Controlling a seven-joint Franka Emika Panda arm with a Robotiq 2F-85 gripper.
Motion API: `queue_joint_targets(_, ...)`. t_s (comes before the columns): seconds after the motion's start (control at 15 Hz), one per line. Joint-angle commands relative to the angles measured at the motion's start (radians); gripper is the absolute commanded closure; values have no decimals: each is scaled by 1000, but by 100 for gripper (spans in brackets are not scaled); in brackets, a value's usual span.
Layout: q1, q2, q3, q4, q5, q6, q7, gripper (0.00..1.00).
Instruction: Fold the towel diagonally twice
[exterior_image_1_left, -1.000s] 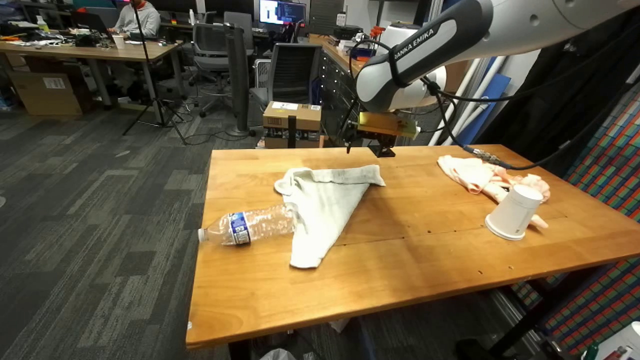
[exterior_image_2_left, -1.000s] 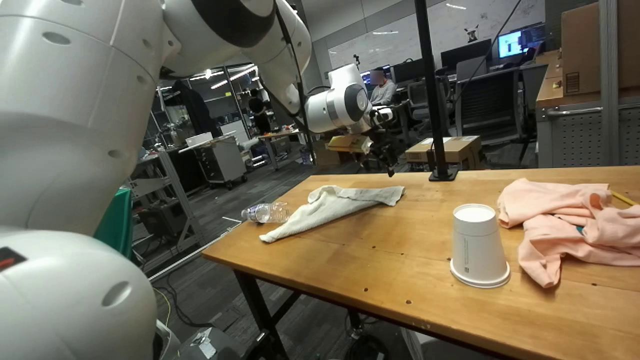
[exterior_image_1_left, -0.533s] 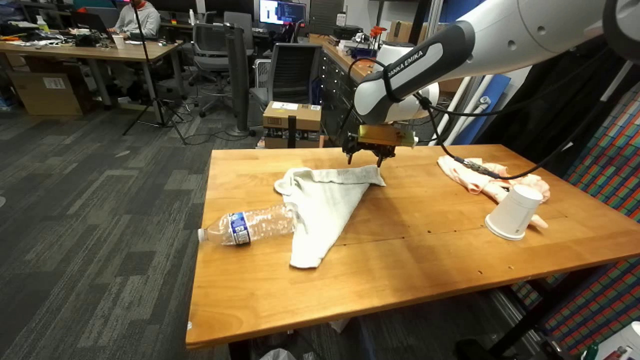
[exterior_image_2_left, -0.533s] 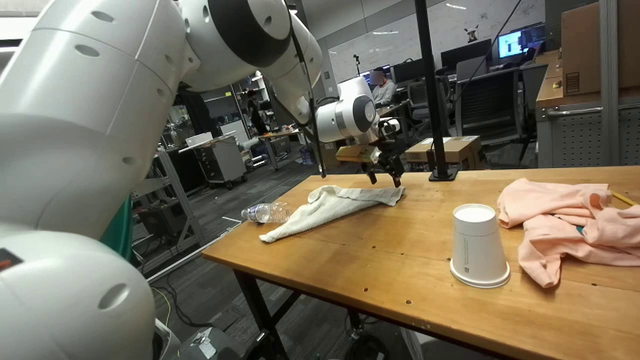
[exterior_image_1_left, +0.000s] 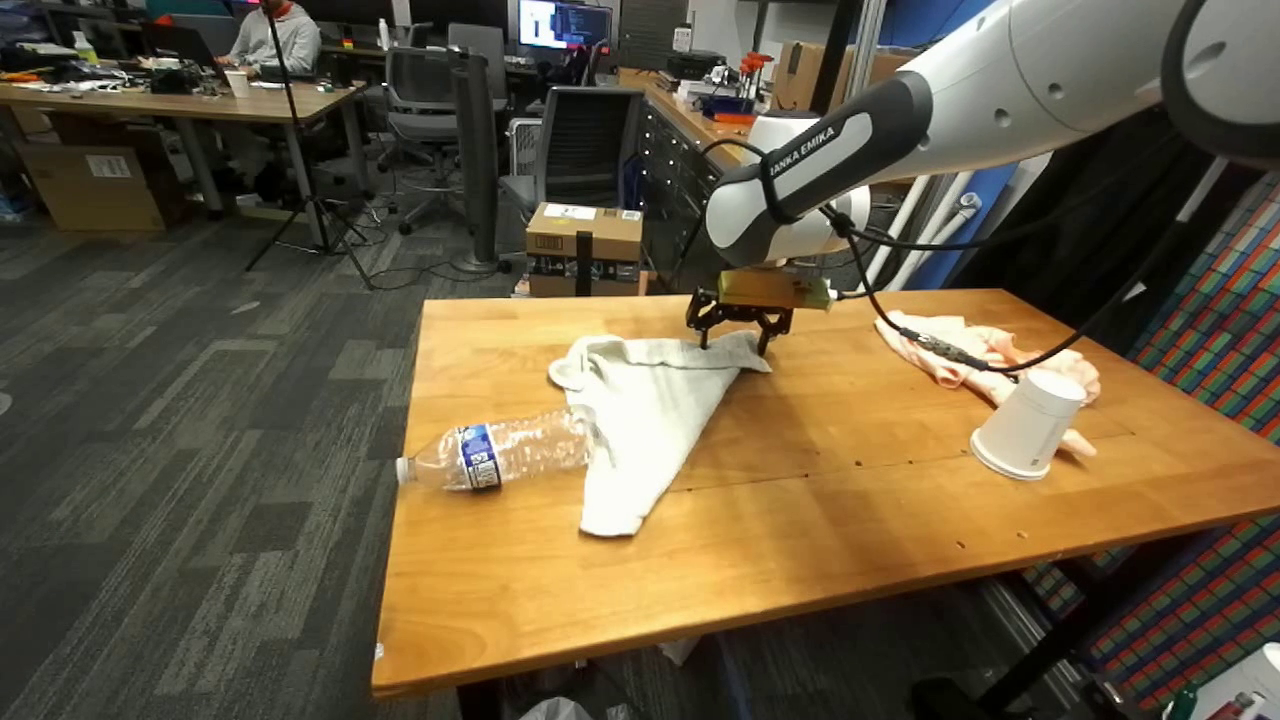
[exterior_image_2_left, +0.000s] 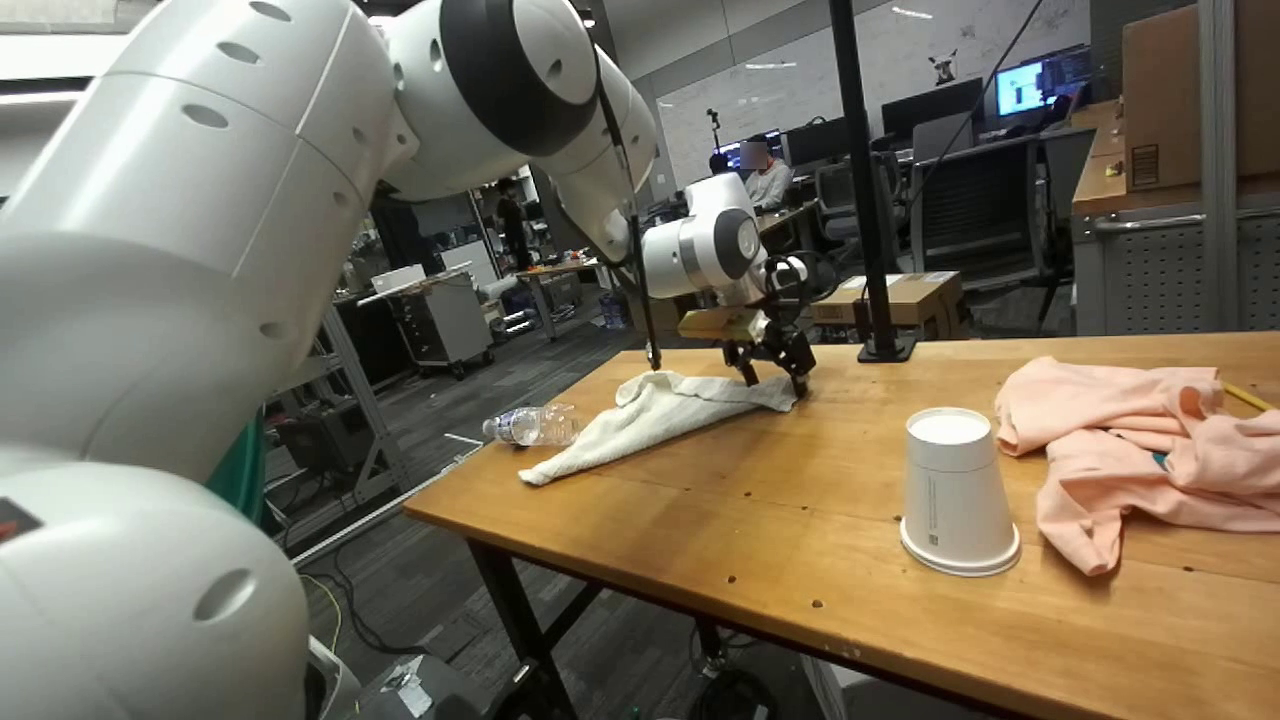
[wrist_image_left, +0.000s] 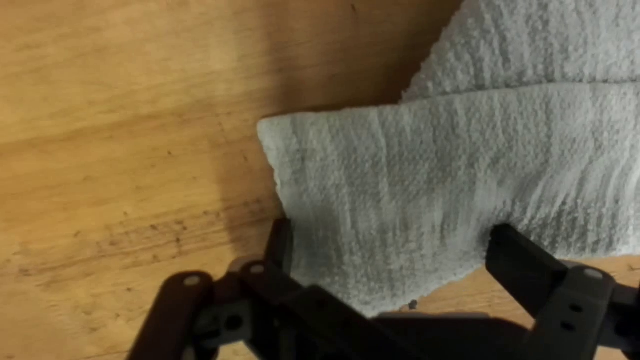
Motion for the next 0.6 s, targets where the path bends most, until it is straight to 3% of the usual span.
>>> queue_joint_targets(0.0, 6, 27, 3, 51, 9, -58, -24, 25)
queue_joint_targets(0.53, 31, -23, 3, 35, -6, -84, -26, 87)
